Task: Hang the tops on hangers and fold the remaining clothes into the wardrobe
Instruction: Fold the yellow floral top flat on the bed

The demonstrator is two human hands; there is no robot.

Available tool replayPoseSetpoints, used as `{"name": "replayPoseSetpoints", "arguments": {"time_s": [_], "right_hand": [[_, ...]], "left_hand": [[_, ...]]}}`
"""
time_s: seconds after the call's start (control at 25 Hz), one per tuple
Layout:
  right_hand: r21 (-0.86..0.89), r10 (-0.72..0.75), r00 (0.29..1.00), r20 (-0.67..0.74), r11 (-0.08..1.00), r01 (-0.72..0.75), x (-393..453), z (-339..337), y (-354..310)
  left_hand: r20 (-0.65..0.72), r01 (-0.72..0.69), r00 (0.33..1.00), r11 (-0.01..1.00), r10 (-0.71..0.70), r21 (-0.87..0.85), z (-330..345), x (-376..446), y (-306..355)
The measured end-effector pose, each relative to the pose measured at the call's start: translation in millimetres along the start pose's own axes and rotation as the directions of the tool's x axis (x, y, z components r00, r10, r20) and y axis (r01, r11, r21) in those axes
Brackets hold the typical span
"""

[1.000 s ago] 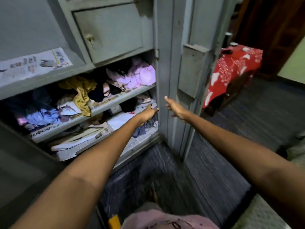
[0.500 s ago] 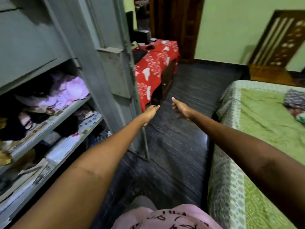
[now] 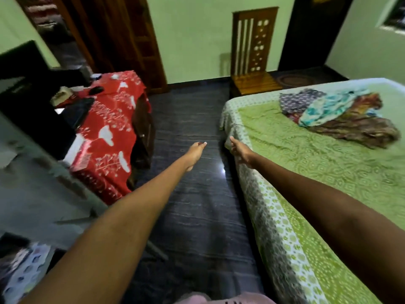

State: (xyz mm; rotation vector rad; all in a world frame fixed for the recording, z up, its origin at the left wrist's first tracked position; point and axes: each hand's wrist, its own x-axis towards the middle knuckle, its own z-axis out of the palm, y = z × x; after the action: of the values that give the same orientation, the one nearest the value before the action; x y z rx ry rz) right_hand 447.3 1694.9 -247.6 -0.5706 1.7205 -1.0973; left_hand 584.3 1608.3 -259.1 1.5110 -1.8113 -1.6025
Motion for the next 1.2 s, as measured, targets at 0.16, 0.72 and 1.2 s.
{"name": "replayPoseSetpoints", "arguments": {"time_s": [0.16,0.72,1.2], "right_hand": [[0.024,0.021,0.993,-0.119,1.0,-0.019,41,-37,3],[0.088,0.2,0.951,-0.235,0.979,-0.184,262,-174,-39],[0.277,0.376,0.843,-0.384,0.918,-0.284,464,-278,-66]], "left_hand": [[0.122,0.008,0.992,0.998,-0.016,0.065,27,68,26],[0.321,0.099,0.941,0.994,-0.108,0.044,126,302,142],[0.556,0.072,0.793,0.944,-0.251,0.323,231,525,226]]}}
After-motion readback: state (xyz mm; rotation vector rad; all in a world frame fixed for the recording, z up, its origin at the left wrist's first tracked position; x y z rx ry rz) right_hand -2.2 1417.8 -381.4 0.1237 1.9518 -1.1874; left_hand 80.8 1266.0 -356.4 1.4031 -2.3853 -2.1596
